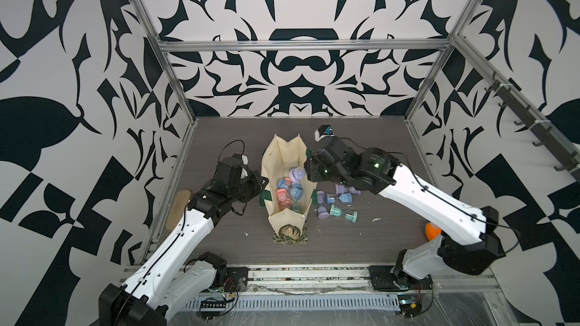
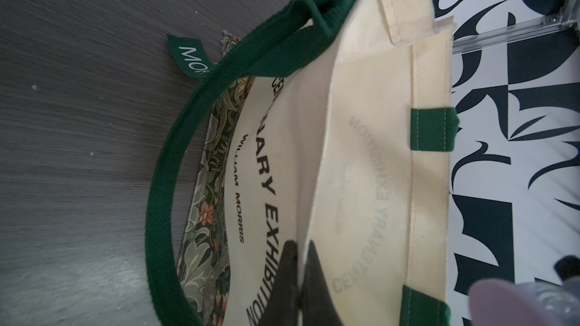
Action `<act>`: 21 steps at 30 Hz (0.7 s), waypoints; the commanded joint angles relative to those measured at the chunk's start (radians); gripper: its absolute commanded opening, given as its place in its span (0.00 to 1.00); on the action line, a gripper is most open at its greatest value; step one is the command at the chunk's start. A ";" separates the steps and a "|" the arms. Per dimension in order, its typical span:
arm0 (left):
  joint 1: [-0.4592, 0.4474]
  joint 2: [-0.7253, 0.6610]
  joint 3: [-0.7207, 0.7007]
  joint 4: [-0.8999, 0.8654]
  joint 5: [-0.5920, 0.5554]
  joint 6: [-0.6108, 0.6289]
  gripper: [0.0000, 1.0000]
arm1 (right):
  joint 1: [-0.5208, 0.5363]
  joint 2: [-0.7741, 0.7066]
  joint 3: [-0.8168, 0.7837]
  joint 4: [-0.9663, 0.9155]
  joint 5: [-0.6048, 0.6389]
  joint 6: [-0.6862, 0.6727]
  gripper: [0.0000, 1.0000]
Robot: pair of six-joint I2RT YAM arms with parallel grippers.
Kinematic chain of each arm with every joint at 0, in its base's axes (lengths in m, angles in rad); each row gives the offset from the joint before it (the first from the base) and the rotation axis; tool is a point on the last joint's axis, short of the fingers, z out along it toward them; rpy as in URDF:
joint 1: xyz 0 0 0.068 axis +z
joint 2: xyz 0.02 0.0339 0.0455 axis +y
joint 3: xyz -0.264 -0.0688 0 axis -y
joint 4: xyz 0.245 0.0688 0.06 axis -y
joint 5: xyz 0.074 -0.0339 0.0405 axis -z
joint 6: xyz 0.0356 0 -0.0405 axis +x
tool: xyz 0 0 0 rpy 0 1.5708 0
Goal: Put the hourglass into the canvas bag
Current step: Place the hourglass in the canvas bag.
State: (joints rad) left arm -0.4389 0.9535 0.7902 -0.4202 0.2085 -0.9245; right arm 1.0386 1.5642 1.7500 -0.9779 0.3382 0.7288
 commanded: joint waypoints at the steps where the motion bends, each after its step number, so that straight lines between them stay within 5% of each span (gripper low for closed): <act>1: -0.001 0.010 0.015 0.004 0.009 0.007 0.00 | 0.033 0.059 0.067 -0.042 0.014 -0.042 0.27; 18: -0.002 0.017 0.035 0.004 0.011 0.011 0.00 | 0.079 0.405 0.210 -0.166 -0.190 -0.080 0.24; 21: -0.002 0.021 0.036 0.004 0.011 0.011 0.00 | 0.095 0.427 0.226 -0.166 -0.191 -0.089 0.35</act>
State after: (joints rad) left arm -0.4389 0.9657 0.7971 -0.4183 0.2096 -0.9237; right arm 1.1065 2.0060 1.9194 -1.1374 0.1864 0.6529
